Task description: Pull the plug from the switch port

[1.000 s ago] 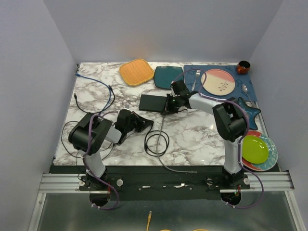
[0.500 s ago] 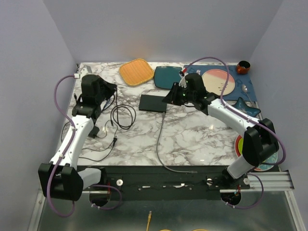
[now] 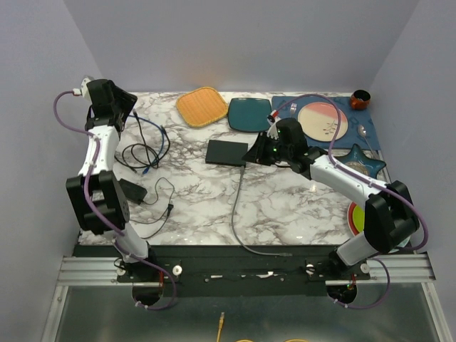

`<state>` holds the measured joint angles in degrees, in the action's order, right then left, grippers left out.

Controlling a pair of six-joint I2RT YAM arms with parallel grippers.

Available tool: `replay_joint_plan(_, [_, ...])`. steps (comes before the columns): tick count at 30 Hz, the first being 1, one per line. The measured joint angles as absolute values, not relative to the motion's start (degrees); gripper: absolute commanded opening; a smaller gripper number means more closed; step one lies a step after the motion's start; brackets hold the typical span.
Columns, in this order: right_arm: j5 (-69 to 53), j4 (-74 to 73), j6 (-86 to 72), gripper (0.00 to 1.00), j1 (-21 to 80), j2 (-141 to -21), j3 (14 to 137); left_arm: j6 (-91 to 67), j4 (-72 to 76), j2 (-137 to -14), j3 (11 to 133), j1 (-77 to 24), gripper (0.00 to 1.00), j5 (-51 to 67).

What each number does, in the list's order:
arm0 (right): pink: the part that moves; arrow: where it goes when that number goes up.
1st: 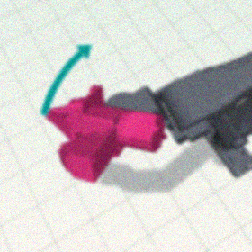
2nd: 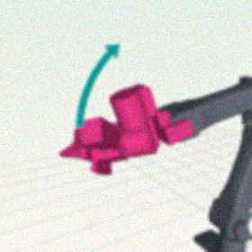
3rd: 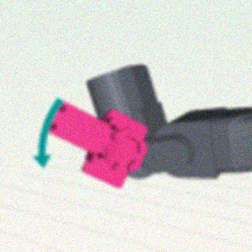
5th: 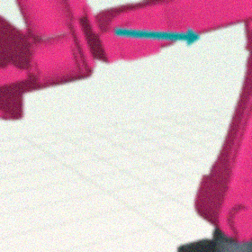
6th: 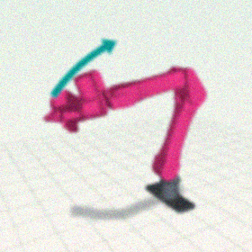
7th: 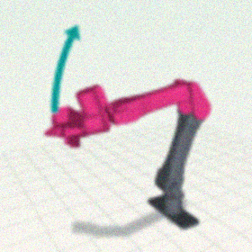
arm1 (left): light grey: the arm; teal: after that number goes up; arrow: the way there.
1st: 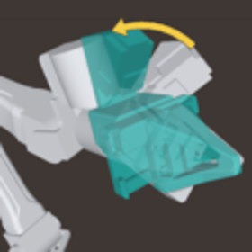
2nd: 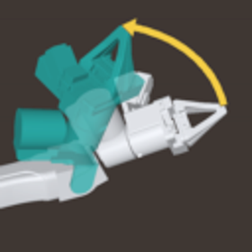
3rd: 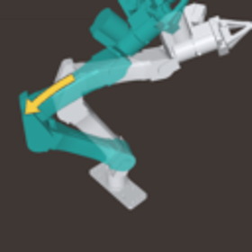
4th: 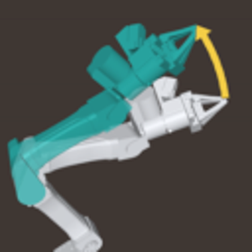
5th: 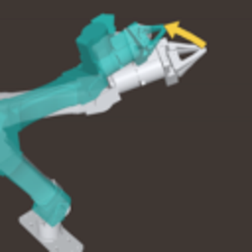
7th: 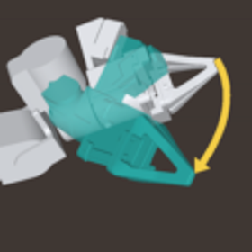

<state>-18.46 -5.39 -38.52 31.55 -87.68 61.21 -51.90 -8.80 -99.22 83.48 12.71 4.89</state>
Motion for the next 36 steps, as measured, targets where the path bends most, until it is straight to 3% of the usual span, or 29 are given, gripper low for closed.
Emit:
replay_joint_plan(5, [-18.31, -4.95, -38.09, 0.28, 31.55, -86.54, 60.8, -53.87, -9.02, -104.12, 83.37, 12.21, 0.99, 8.64])
replay_joint_plan(10, [-17.8, -4.16, -37.71, 0.26, 31.55, -87.61, 61.04, -54.26, -6.76, -96.68, 76.16, 8.01, 0.99, 8.69])
replay_joint_plan(16, [-18.04, -3.95, -37.95, 0.1, 31.55, -96.16, 65.58, -56.51, 2.11, -80.68, 55.27, -11.77, 0.96, 8.05])
replay_joint_plan(20, [-18.7, -3.95, -37.98, 0.04, 31.42, -101.41, 68.64, -57.28, 7.42, -77.95, 44.6, -22.81, 0.86, 7.75])
replay_joint_plan(25, [-19.31, -4.19, -38.13, 0.01, 30.33, -106.15, 71.66, -60.53, 14.68, -79.92, 34.26, -25.65, 0.78, 7.66])
replay_joint_plan(30, [-19.77, -4.97, -38.02, 0.01, 26.65, -109.86, 72.75, -62.96, 19.9, -86.61, 35.29, -27.22, 0.7, 8.03])
replay_joint_plan(36, [-19.84, -7.16, -37.87, 0.01, 24.32, -113.19, 73.47, -66.72, 27.27, -94.3, 37.56, -28.51, 0.68, 9.74])
